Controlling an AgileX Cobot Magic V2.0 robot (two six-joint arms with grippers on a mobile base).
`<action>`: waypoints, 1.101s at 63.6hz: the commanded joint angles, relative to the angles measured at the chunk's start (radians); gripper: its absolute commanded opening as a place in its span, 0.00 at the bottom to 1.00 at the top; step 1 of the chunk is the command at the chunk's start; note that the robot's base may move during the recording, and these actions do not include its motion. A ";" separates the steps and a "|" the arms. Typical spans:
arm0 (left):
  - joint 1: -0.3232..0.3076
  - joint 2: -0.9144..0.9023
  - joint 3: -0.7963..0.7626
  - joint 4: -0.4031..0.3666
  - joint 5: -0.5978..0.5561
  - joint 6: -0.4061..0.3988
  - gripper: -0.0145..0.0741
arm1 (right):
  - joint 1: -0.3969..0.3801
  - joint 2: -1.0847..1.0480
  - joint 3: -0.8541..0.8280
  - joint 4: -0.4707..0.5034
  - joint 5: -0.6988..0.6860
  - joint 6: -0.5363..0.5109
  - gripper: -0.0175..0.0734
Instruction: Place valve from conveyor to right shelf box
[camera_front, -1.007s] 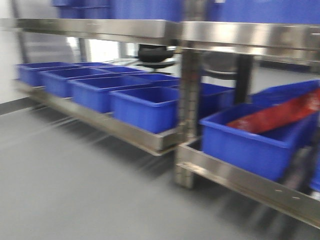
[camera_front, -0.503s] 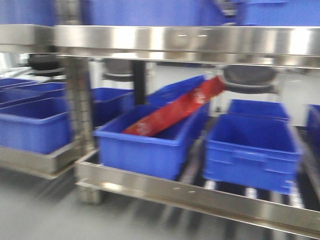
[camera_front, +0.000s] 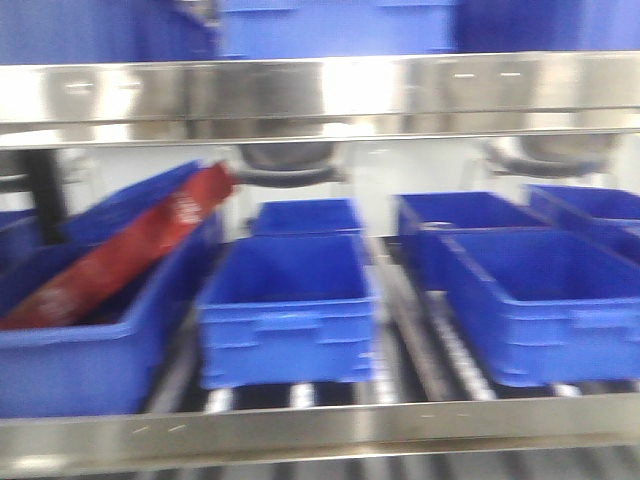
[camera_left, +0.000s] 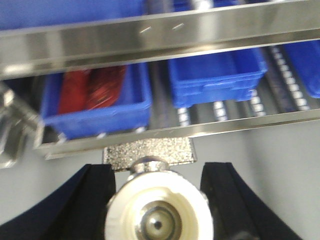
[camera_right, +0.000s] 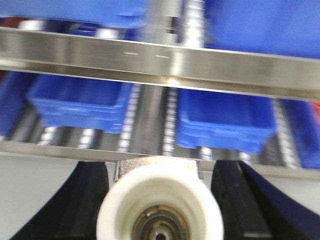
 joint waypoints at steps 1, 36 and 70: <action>-0.006 -0.012 -0.011 -0.006 -0.037 -0.008 0.04 | -0.004 -0.015 -0.018 -0.006 -0.060 -0.003 0.02; -0.006 -0.012 -0.011 -0.006 -0.107 -0.008 0.04 | -0.004 -0.015 -0.018 -0.006 -0.060 -0.003 0.02; -0.006 -0.012 -0.011 -0.006 -0.492 -0.008 0.04 | -0.004 -0.015 -0.018 -0.006 -0.060 -0.003 0.02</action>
